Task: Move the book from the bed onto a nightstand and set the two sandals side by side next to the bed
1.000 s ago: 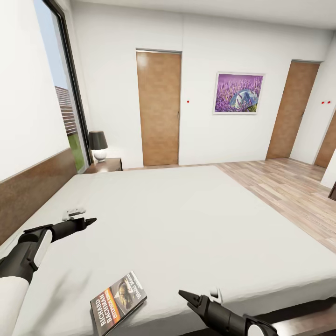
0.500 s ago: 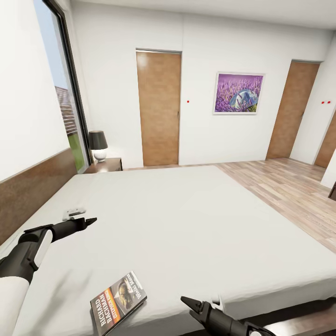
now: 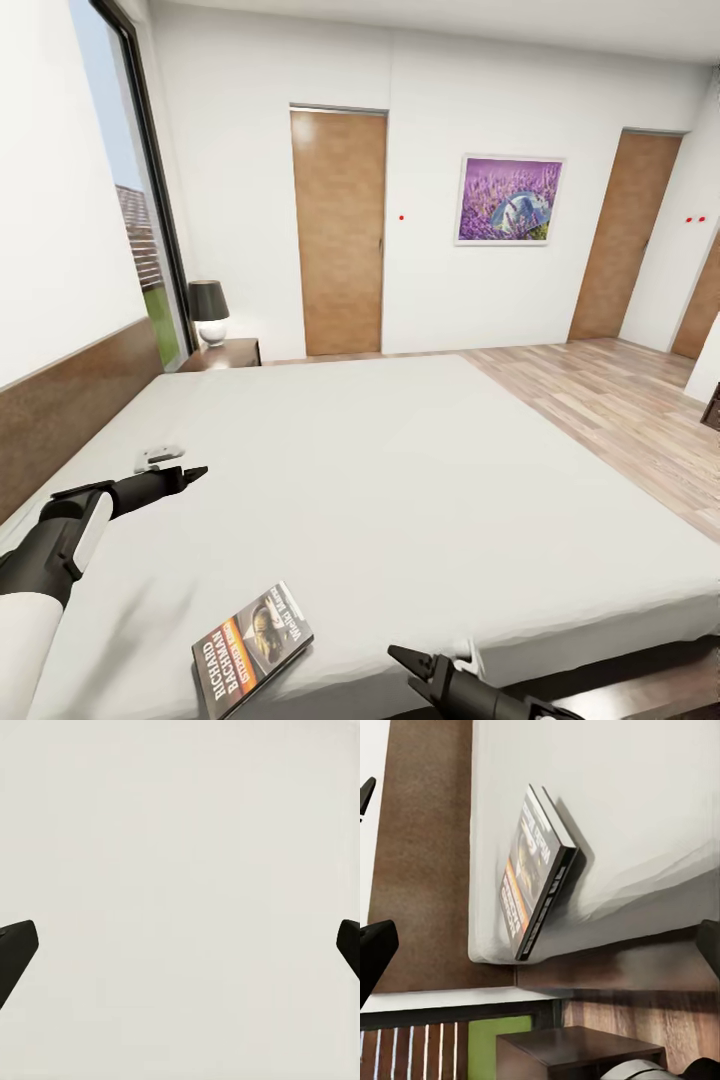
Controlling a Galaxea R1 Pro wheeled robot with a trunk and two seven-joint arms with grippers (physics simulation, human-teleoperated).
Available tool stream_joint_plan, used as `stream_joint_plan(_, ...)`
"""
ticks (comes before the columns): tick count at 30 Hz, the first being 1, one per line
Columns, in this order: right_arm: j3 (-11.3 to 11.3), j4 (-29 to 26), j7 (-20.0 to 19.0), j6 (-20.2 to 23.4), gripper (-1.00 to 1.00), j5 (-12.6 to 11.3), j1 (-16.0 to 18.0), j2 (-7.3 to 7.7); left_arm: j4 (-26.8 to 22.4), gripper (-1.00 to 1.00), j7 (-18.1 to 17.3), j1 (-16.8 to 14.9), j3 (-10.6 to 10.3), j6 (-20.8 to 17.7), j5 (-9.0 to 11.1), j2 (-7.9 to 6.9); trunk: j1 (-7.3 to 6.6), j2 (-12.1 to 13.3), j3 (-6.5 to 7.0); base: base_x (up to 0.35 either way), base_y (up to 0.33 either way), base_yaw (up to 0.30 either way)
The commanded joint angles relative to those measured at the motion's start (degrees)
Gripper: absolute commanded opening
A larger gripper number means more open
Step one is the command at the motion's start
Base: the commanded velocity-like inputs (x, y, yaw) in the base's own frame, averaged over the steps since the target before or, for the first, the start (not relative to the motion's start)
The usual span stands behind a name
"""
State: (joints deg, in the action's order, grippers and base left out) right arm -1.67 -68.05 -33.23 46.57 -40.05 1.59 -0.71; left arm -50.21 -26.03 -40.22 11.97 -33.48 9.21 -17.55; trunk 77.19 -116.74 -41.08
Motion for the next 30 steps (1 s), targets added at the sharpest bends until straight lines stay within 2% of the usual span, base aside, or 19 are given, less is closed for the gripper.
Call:
stream_joint_plan(1, -0.22, 0.02, -0.08, 0.35, 1.0, -0.03, 0.04, -0.05, -0.02, 1.0, -0.07, -0.03, 0.1, -0.45, 0.37, 0.0, -0.01, -0.03, -0.06, 0.0, 0.0, -0.037)
stream_joint_plan(17, -0.35, 0.66, -0.22, 0.03, 1.0, -0.13, -0.01, -0.24, -0.07, 1.0, -0.11, -0.03, 0.08, -0.45, 0.37, -0.03, -0.01, -0.03, -0.06, -0.003, 0.0, -0.009)
stream_joint_plan(30, -0.27, 0.89, -0.17, 0.02, 1.0, -0.03, -0.01, -0.42, -0.07, 1.0, -0.21, -0.03, 0.1, -0.45, 0.42, 0.01, -0.01, -0.03, -0.06, -0.071, 0.0, 0.0)
